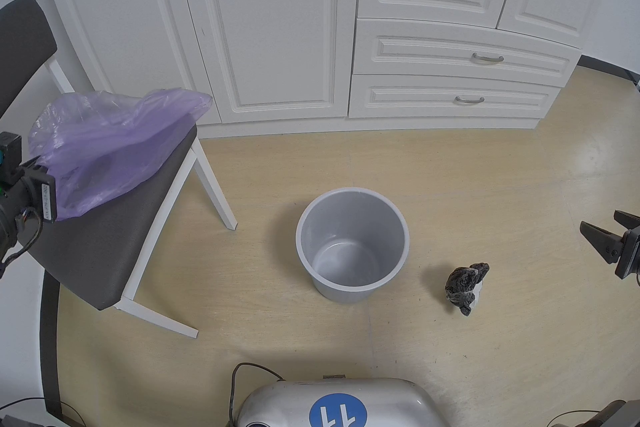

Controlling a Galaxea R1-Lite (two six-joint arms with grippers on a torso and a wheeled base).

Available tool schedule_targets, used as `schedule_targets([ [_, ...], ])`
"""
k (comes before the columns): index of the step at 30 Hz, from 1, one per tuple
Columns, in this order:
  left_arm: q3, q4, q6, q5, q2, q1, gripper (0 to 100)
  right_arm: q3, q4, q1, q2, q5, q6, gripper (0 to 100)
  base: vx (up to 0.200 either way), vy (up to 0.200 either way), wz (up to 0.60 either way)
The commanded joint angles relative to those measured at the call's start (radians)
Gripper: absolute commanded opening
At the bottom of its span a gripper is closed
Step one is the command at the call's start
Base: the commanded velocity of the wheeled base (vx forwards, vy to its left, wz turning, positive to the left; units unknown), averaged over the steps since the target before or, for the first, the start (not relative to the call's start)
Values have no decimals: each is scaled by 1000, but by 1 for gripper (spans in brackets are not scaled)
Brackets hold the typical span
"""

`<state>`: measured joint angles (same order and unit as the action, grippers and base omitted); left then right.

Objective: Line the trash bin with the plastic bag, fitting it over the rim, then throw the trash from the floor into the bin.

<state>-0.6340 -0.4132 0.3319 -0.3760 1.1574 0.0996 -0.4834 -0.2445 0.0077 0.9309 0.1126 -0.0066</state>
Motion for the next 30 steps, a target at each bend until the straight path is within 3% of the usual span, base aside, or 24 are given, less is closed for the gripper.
schedule_targets([
  [1, -62, -13, -4, -1, 82, 85, 0, -6, -3, -2, 8, -2, 2, 100, 0, 0, 0],
  [8, -171, -12, -80, -3, 173, 221, 0, -26, -10, -21, 16, -7, 34, 100, 0, 0, 0],
  [14, -214, -13, -93, -3, 208, 249, 0, -27, -32, -67, 17, -2, 42, 100, 0, 0, 0],
  [20, -248, -19, -93, -4, 200, 313, 0, -21, -50, -64, 2, -1, 36, 100, 0, 0, 0],
  [26, -288, -35, -91, -64, 176, 424, 0, -26, -52, -52, -4, -1, 36, 100, 0, 0, 0],
  [30, -292, -35, -93, -70, 176, 440, 0, -15, -47, -34, 3, 1, 36, 100, 0, 0, 0],
])
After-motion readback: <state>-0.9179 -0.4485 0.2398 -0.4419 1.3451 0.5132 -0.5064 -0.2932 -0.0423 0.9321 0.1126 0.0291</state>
